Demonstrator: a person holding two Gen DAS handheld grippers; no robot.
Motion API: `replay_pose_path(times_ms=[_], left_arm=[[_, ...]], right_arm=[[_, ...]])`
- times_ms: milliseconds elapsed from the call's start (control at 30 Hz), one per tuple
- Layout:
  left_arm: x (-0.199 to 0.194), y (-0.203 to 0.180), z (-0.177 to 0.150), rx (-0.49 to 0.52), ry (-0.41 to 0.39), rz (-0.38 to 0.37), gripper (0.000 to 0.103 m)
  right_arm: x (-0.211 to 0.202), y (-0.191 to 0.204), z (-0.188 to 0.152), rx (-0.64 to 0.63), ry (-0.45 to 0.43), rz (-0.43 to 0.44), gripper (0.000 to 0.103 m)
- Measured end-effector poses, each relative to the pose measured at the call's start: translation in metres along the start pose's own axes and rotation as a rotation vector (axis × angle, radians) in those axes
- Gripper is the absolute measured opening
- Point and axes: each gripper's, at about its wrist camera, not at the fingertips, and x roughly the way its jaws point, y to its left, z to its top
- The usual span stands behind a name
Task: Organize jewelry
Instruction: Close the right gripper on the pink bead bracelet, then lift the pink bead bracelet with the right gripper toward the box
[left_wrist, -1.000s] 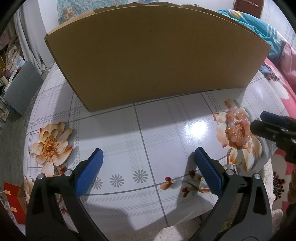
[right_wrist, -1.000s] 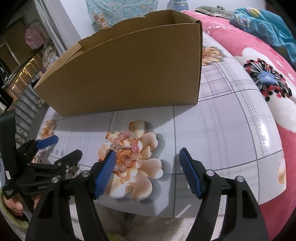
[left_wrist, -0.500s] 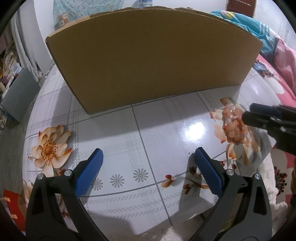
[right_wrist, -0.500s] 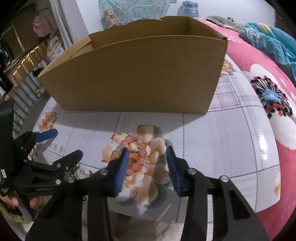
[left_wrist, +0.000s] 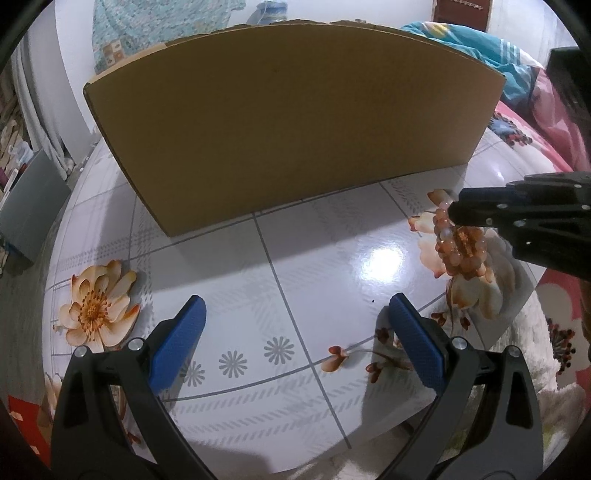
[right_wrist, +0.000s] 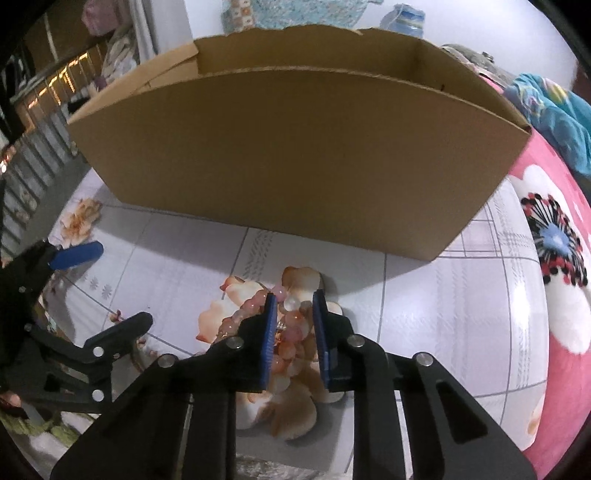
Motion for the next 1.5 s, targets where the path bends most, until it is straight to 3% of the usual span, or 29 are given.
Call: replay_pose_path(times_ms=[167,300,633,1100,1200,1300,1367,1500], left_arm=[[-0.001,-0.001,-0.002,0.007,-0.008,-0.004,0.096],[-0.005,-0.003,-0.004,0.009,-0.01,-0.005,0.096],[-0.003,-0.004,-0.004,0.007,-0.003,-0.003,0.096],[0.002,-0.005,0.005,0.01,0.012,-0.012,0.096],[-0.002,-0.006,0.01,-0.002,-0.018,-0.047,0.095],[-0.013,-0.02,0.017,0.047,-0.095,-0.097,0.094],[-0.016,-0.03,0.021,0.086,-0.121,-0.132,0.079],[-0.01,-0.057,0.034,0.155,-0.103,-0.225,0.063]], right_arm=[[-0.001,0.001,0.002,-0.016,0.016,0.008,0.01],[-0.007,-0.004,0.001,0.016,0.008,0.046,0.01],[-0.055,-0.02,0.003,0.102,-0.09,0.18,0.01],[-0.089,-0.047,0.006,0.19,-0.226,0.213,0.01],[-0.085,-0.057,-0.001,0.214,-0.227,0.212,0.01],[-0.076,-0.067,-0.007,0.24,-0.221,0.219,0.01],[-0.072,-0.072,-0.011,0.256,-0.22,0.228,0.01],[-0.06,-0.087,-0.02,0.293,-0.222,0.253,0.01]])
